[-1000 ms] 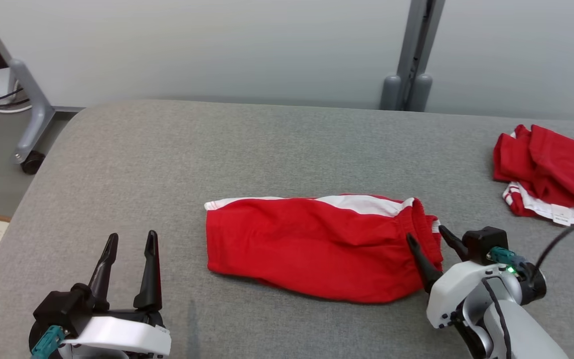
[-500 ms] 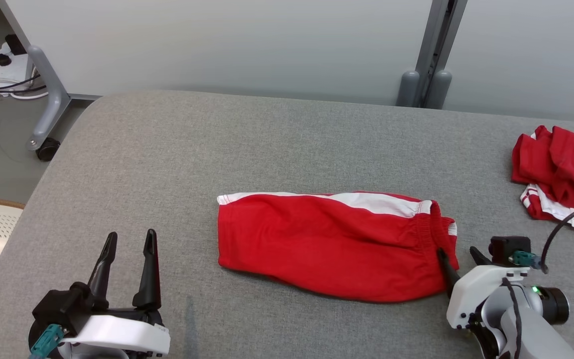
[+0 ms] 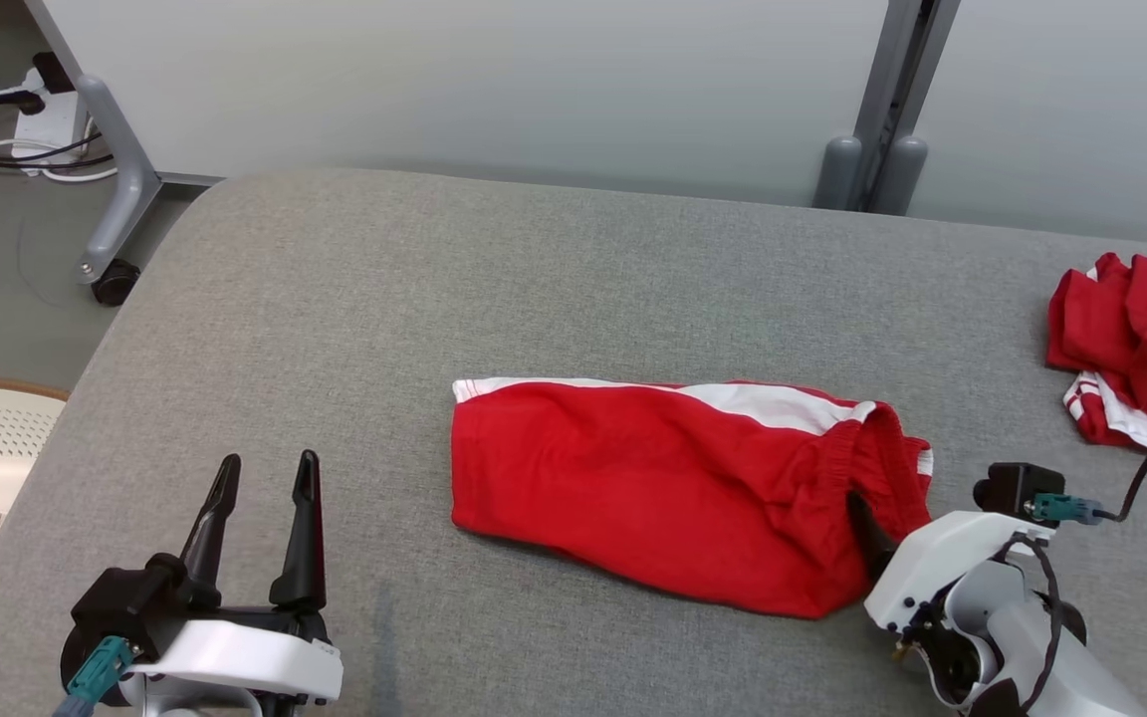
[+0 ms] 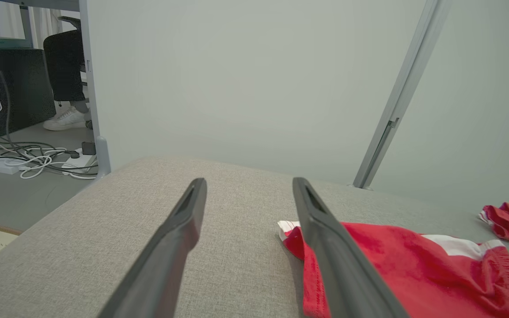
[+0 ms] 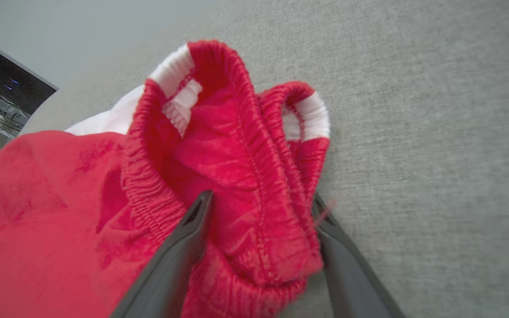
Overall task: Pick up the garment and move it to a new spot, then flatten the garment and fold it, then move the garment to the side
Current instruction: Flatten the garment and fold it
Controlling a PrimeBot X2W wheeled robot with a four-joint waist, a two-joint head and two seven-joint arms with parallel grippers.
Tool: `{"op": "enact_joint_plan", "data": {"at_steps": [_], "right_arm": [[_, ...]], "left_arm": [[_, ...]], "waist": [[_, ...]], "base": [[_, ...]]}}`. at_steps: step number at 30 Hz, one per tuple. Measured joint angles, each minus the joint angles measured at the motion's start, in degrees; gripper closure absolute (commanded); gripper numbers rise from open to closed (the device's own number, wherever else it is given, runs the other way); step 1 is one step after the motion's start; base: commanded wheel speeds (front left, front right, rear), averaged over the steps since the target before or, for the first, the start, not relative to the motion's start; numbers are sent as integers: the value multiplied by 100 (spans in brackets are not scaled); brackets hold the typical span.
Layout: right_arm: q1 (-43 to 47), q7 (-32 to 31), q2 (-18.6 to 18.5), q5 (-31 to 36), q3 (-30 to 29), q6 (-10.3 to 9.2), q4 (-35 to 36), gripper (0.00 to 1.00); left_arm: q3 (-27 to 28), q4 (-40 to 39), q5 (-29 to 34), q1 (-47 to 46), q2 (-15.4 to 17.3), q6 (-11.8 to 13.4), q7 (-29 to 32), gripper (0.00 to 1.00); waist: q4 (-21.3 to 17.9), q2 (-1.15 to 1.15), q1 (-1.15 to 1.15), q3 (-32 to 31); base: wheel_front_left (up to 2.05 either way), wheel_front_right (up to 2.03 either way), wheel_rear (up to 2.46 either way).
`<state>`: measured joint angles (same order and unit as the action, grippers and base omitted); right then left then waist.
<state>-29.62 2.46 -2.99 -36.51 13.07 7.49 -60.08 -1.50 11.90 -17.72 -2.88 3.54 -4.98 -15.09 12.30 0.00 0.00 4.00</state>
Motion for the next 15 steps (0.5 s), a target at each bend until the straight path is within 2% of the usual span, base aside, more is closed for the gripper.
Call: {"op": "enact_joint_plan", "data": {"at_steps": [1,3,4,11,15], "right_arm": [[1,-2,0,-92,79,-1,4,47],[1,27,1,-189,196,0,-19,86],[1,62,3,-222,238,-1,-35,100],[-1,443,10,-376,360,0,-137,100],[1,538,-156,-463,345,0,-187,100]], "left_arm": [[5,7,0,-1,1,-2,0,0],[16,19,2,-1,4,-8,0,0],[18,22,7,-1,3,-8,0,0],[64,32,16,9,-1,-9,0,0],[74,20,18,26,-10,-8,0,0]], "waist": [[14,0,0,-5],[36,0,0,-20],[46,0,0,-28],[17,0,0,-106],[-78,0,0,-146]], "base": [[0,0,0],[0,0,0],[0,0,0],[0,0,0],[0,0,0]]}}
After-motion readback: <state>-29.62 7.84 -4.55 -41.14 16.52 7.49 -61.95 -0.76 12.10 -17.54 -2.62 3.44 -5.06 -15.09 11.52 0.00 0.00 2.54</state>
